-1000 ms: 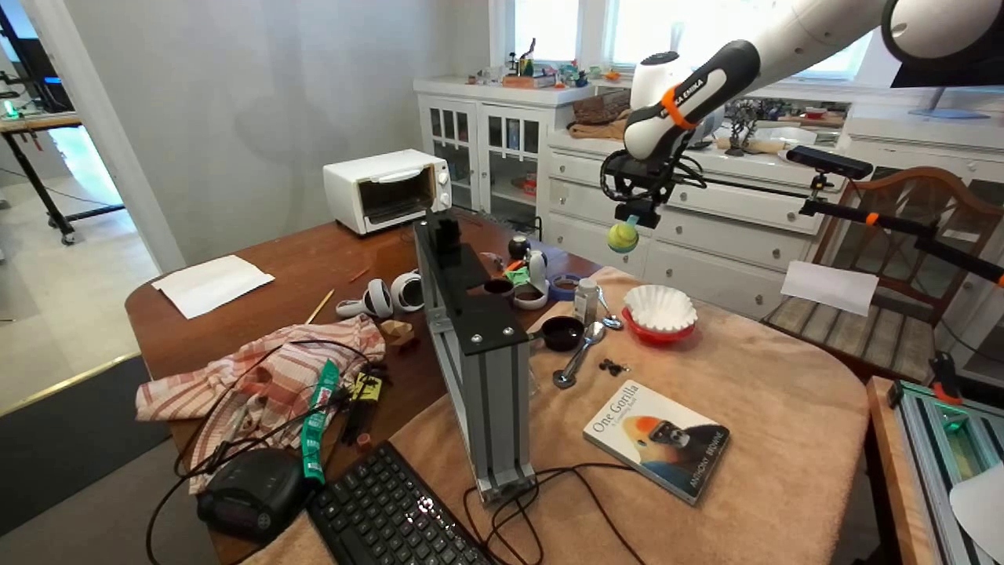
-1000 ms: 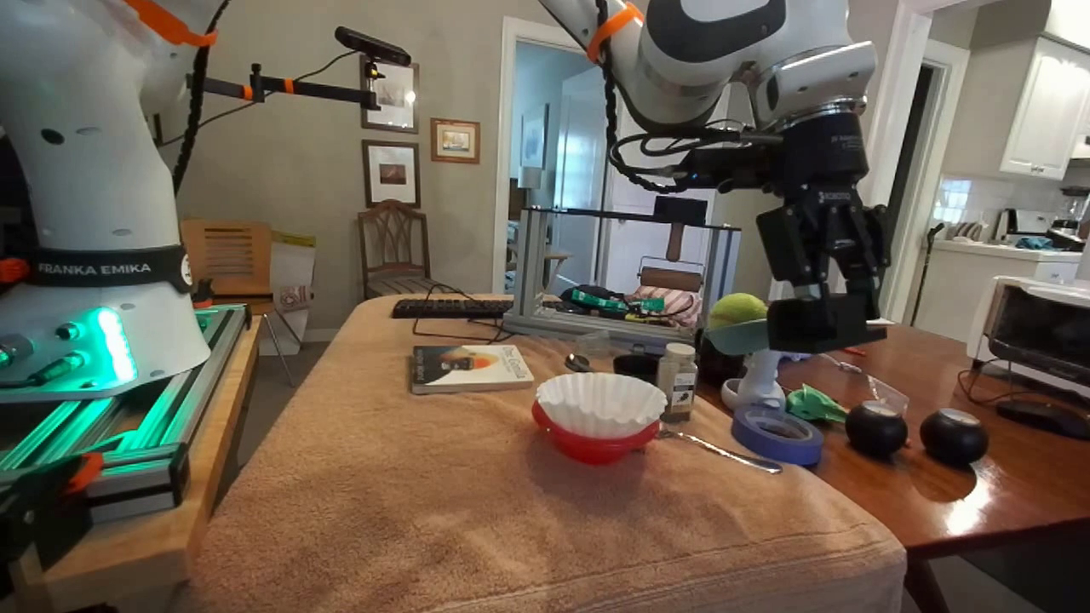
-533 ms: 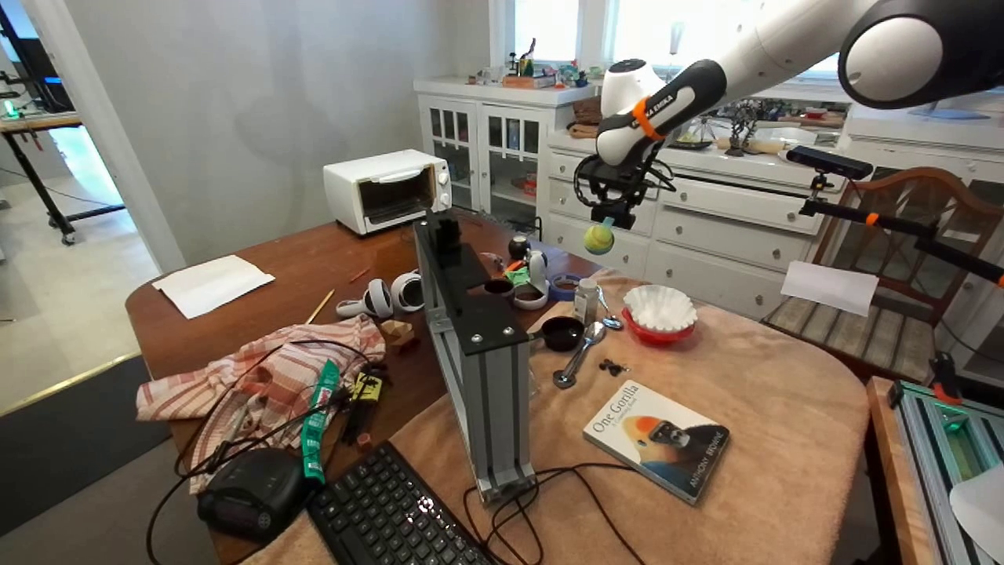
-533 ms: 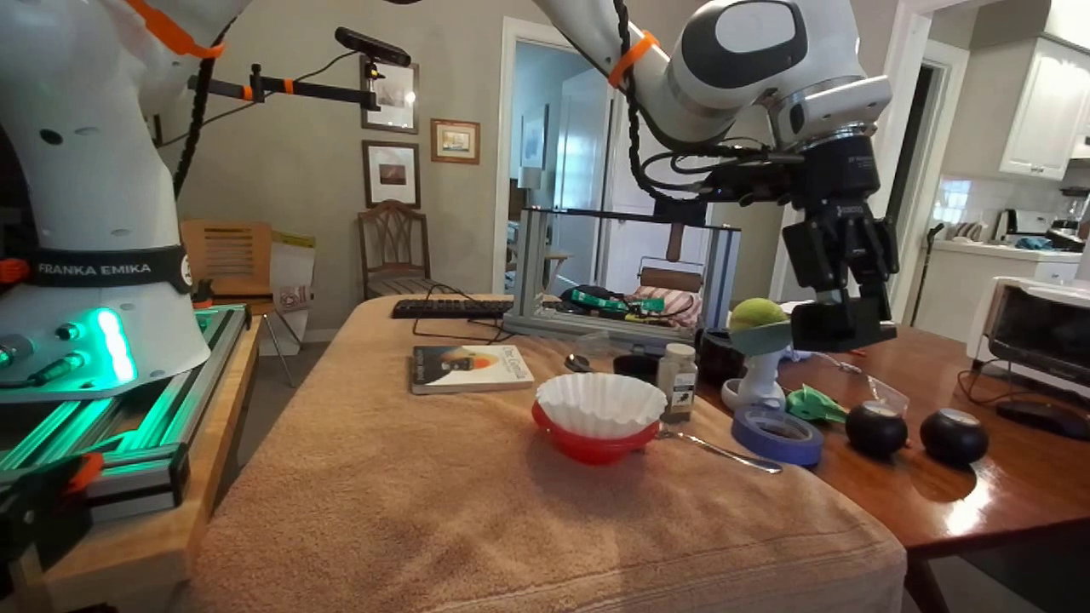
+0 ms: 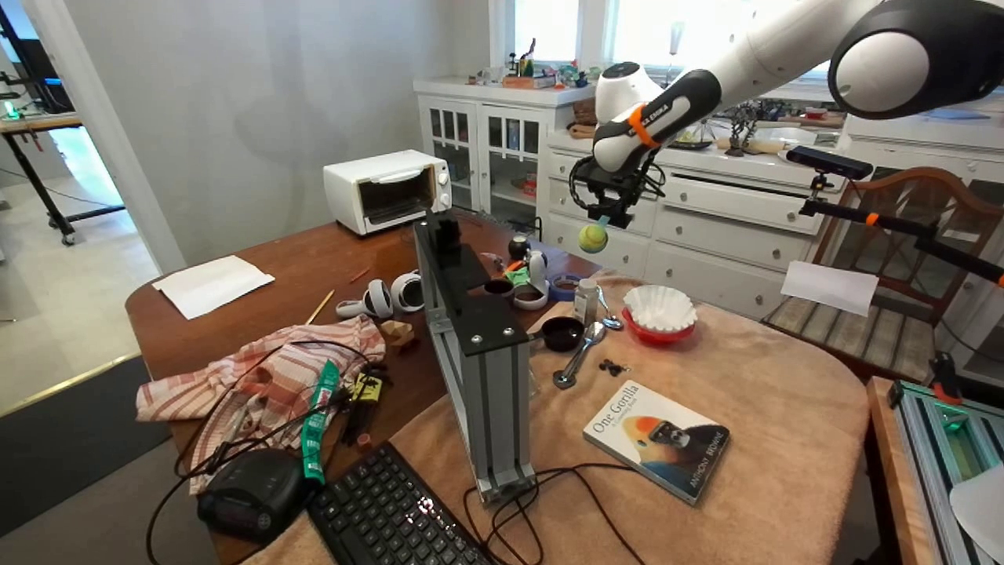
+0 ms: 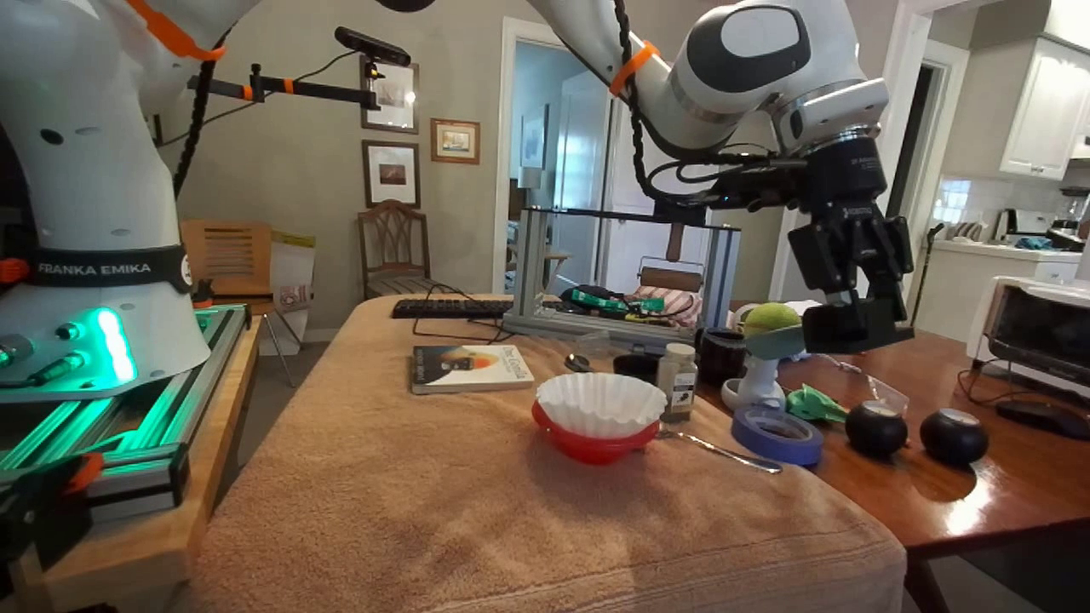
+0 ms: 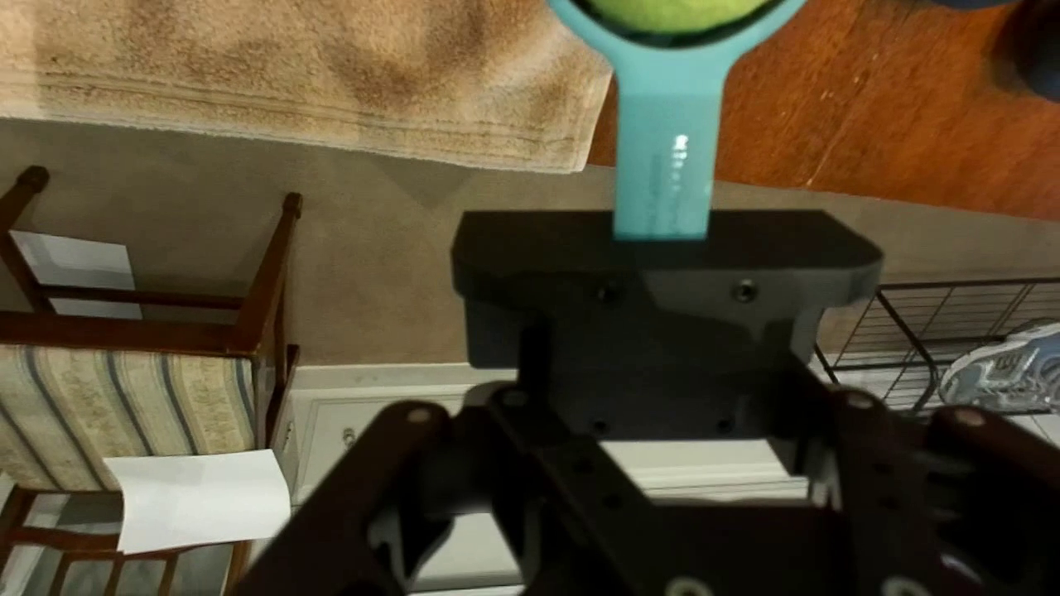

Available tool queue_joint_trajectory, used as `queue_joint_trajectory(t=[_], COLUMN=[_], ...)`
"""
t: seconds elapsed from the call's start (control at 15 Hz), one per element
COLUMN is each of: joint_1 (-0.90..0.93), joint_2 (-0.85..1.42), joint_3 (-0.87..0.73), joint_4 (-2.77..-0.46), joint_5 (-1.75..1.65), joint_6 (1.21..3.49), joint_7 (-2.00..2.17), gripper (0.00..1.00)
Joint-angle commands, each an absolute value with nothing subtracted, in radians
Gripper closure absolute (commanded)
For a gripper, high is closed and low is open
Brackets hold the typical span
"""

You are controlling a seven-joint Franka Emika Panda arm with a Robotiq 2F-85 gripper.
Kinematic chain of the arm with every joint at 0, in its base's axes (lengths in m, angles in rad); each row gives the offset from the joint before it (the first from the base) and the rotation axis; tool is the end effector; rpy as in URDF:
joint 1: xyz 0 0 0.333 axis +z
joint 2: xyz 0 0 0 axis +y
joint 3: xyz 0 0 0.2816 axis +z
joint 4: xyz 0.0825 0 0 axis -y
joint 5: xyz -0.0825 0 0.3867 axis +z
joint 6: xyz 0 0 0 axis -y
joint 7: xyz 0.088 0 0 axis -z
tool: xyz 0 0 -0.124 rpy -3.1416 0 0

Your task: Use the blue ladle to scoop the green ball and put it in the grey masking tape hole

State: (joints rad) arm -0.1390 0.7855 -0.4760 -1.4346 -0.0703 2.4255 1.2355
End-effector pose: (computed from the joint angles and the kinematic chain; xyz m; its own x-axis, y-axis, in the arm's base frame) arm 0.6337 -0.3702 0.2503 -0.0763 -0.8984 0.4325 -0.9950 0.0407 -0.0911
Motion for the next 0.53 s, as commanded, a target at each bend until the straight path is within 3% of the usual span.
queue_joint_trajectory(t=[0.0, 0.47], joint_1=[-0.112, -0.095], joint_2=[0.853, 0.936], joint_3=[-0.501, -0.531], joint_4=[-1.359, -1.263], joint_5=[-0.132, -0.231], joint_6=[2.437, 2.419], joint_7=[1.355, 1.455], gripper=[0.65, 0.65])
